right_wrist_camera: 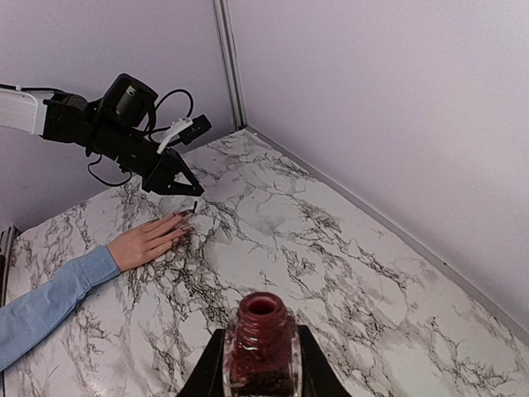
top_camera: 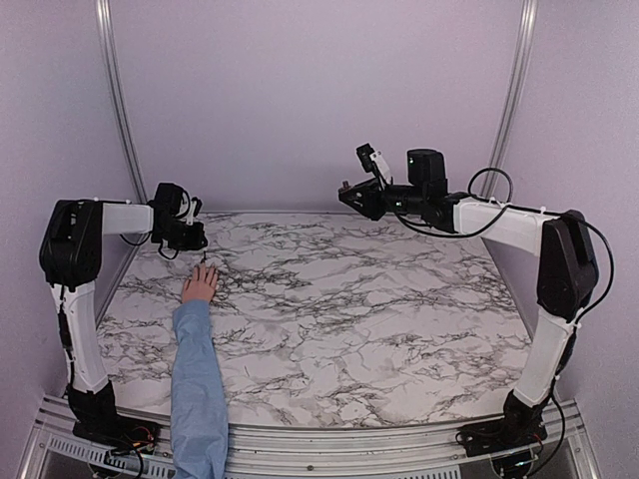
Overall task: Paint the nails
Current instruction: Paint the nail polish on the nail.
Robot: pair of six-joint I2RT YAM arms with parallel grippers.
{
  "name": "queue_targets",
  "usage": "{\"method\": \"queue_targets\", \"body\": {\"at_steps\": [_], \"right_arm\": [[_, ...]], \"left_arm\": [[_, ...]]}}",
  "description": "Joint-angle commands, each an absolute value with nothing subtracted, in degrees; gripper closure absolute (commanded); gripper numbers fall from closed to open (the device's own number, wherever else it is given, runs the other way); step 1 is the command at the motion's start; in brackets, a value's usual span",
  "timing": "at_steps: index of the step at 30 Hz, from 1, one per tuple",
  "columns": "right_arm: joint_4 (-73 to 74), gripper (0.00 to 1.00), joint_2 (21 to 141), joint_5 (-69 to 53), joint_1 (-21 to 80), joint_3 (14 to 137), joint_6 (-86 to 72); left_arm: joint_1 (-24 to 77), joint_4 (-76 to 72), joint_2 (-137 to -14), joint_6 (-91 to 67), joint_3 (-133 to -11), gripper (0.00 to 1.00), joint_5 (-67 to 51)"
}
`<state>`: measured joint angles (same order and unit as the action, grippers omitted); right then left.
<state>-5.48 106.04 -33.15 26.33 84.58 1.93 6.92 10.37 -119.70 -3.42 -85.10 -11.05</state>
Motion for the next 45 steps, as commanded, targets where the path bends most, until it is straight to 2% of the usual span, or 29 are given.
{"method": "queue_targets", "body": {"at_steps": [1, 8, 20, 45], "right_arm": [[-5.3, 1.00, 105.1, -33.1, 25.6, 86.6, 2.6], [-5.3, 1.00, 104.4, -33.0, 25.7, 86.1, 2.8], [-6.4, 1.00, 103.7, -33.6, 25.7, 84.7, 2.4], [-5.9, 1.00, 104.2, -33.3, 25.7, 85.5, 2.4]], "left_arm": [[7.0, 11.3, -120.7, -3.3, -87.9, 1.00, -10.9], [7.0, 11.7, -118.5, -3.3, -87.9, 1.00, -10.9], [7.1, 11.6, -112.8, -2.8, -81.3, 1.00, -10.2], [7.6, 11.6, -117.5, -3.3, -83.0, 1.00, -10.4]]}}
